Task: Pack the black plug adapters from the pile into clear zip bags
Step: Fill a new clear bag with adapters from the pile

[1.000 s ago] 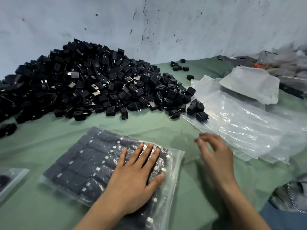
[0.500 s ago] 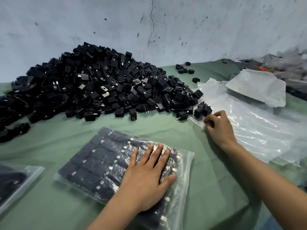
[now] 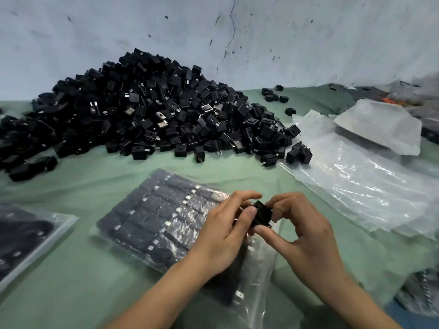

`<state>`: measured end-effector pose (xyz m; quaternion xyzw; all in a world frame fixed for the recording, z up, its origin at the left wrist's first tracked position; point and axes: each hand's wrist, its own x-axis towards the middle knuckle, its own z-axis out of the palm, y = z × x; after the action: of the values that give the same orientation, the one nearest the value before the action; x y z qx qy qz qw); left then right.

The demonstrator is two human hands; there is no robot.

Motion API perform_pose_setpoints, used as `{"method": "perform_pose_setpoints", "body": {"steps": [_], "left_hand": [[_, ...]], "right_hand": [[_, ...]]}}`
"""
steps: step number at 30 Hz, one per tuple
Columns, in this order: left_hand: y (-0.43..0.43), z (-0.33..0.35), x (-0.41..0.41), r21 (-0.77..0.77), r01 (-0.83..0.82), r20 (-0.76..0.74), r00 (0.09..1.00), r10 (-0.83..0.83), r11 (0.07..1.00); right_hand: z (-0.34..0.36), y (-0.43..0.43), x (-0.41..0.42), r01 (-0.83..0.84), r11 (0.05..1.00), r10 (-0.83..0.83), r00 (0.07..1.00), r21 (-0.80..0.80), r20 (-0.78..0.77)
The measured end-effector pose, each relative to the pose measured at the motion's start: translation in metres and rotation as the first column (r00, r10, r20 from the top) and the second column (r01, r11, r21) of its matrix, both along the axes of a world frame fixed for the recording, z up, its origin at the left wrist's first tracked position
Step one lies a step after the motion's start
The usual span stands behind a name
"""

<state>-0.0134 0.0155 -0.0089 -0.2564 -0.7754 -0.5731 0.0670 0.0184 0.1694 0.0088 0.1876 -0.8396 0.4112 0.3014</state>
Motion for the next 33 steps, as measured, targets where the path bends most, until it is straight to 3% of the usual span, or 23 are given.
{"method": "perform_pose_setpoints", "body": {"steps": [4,7,11,13,15,16,17,19,21,23,27,33], "left_hand": [[-0.003,0.002,-0.004,0.177,0.005,0.081,0.997,-0.019,0.984],[-0.005,0.000,-0.006,0.208,0.001,0.125,0.992,-0.028,0.978],[-0.004,0.003,-0.002,0.247,0.041,0.180,0.980,-0.087,0.968],[-0.003,0.005,-0.001,0.218,0.090,0.186,0.974,-0.132,0.972],[-0.003,0.008,0.003,0.063,0.100,0.199,0.974,-0.111,0.993],[-0.002,0.010,0.007,-0.101,0.087,0.159,0.985,-0.071,0.991],[-0.001,0.009,0.010,-0.317,0.050,0.047,0.998,-0.037,0.947],[0.003,0.005,0.018,-0.655,-0.071,-0.206,0.975,-0.087,0.753],[0.010,0.001,0.026,-0.797,-0.097,-0.237,0.958,-0.161,0.596],[0.015,-0.002,0.028,-0.839,-0.085,-0.193,0.970,-0.147,0.538],[0.014,0.004,0.028,-0.747,-0.085,-0.191,0.977,-0.091,0.660],[0.013,0.006,0.032,-0.614,-0.162,-0.404,0.906,-0.130,0.773]], "right_hand": [[-0.001,0.005,0.003,-0.074,0.997,0.077,0.992,-0.036,0.102],[-0.003,0.008,0.009,-0.120,0.992,0.125,0.978,-0.037,0.170],[0.000,0.010,0.014,-0.097,0.994,0.088,0.986,0.055,0.143],[0.000,0.014,0.017,-0.080,0.997,0.078,0.986,0.011,0.149],[-0.001,0.022,0.020,-0.043,0.998,0.048,0.987,-0.034,0.155],[-0.003,0.028,0.022,-0.017,0.998,0.026,0.986,-0.058,0.162],[-0.006,0.035,0.024,0.012,0.996,0.004,0.984,-0.088,0.179],[-0.013,0.046,0.030,0.068,0.990,-0.039,0.974,-0.124,0.223],[-0.023,0.055,0.036,0.111,0.991,-0.088,0.964,-0.077,0.252],[-0.030,0.060,0.044,0.117,0.993,-0.115,0.959,0.007,0.259],[-0.037,0.057,0.052,0.043,0.994,-0.065,0.969,0.096,0.236],[-0.042,0.026,0.036,-0.108,0.993,0.098,0.981,0.051,0.168]]}}
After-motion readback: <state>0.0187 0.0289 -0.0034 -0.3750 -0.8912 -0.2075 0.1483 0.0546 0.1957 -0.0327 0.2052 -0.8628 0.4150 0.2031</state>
